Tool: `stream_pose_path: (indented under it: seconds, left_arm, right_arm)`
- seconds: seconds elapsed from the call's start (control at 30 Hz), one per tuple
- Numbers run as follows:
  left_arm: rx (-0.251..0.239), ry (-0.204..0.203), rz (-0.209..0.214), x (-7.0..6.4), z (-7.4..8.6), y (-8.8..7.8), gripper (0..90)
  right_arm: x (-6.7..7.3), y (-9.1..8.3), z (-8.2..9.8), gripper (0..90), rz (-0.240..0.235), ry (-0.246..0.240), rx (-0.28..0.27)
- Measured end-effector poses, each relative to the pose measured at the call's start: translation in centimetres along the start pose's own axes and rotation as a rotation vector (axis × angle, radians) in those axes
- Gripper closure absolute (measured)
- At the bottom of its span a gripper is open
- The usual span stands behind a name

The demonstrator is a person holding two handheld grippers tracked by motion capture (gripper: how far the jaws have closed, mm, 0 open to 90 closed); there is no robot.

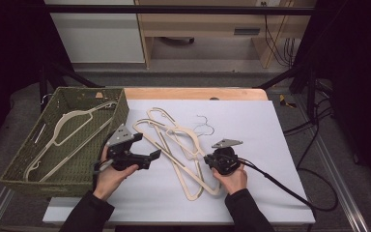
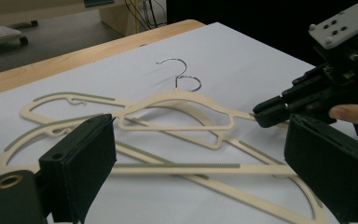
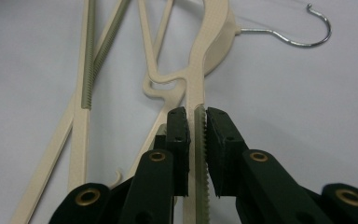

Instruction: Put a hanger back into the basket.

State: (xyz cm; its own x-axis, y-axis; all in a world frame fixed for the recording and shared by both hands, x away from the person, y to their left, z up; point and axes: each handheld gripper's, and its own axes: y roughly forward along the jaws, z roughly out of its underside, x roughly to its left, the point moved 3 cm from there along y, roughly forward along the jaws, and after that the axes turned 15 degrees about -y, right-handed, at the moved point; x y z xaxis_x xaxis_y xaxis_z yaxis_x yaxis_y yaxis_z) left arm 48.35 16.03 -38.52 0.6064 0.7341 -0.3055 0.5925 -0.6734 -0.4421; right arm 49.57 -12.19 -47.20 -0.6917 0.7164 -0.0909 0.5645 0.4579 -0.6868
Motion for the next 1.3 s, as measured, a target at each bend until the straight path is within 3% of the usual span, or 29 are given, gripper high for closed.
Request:
stream_pose_path:
  seconds: [0.27, 0.33, 0.63, 0.9, 1.03, 1.1, 1.17, 1.3]
  left_arm:
    - [0.024, 0.007, 0.001, -0.7, -2.2, 3.6, 9.2]
    - [0.038, 0.014, -0.005, -0.7, -2.7, 4.6, 9.3]
    - [0.067, 0.024, -0.02, -0.4, -4.0, 8.3, 10.9]
    - [0.085, 0.052, -0.035, -0.4, -4.4, 10.4, 18.3]
    - [0.09, 0.05, -0.042, -0.3, -4.3, 11.5, 22.7]
    - [0.107, 0.07, -0.051, -0.1, -4.3, 11.8, 25.0]
    - [0.095, 0.056, -0.053, -0.1, -4.3, 12.1, 27.7]
    - [0.097, 0.067, -0.064, 0.2, -4.3, 12.5, 31.0]
  right_arm:
    - [0.3, -1.0, -0.4, 80.2, -0.013, -0.021, -0.047]
    - [0.2, -1.0, -0.3, 80.3, -0.022, -0.058, -0.059]
    - [0.9, -1.7, -0.5, 81.8, -0.058, -0.057, -0.103]
    - [1.0, -1.8, -0.4, 81.6, -0.079, -0.08, -0.109]
    - [1.1, -1.9, -0.5, 81.8, -0.087, -0.071, -0.117]
    - [1.2, -2.0, -0.5, 81.9, -0.103, -0.065, -0.124]
    - [1.1, -2.0, -0.5, 82.0, -0.096, -0.073, -0.128]
    - [1.3, -2.1, -0.6, 82.1, -0.105, -0.063, -0.134]
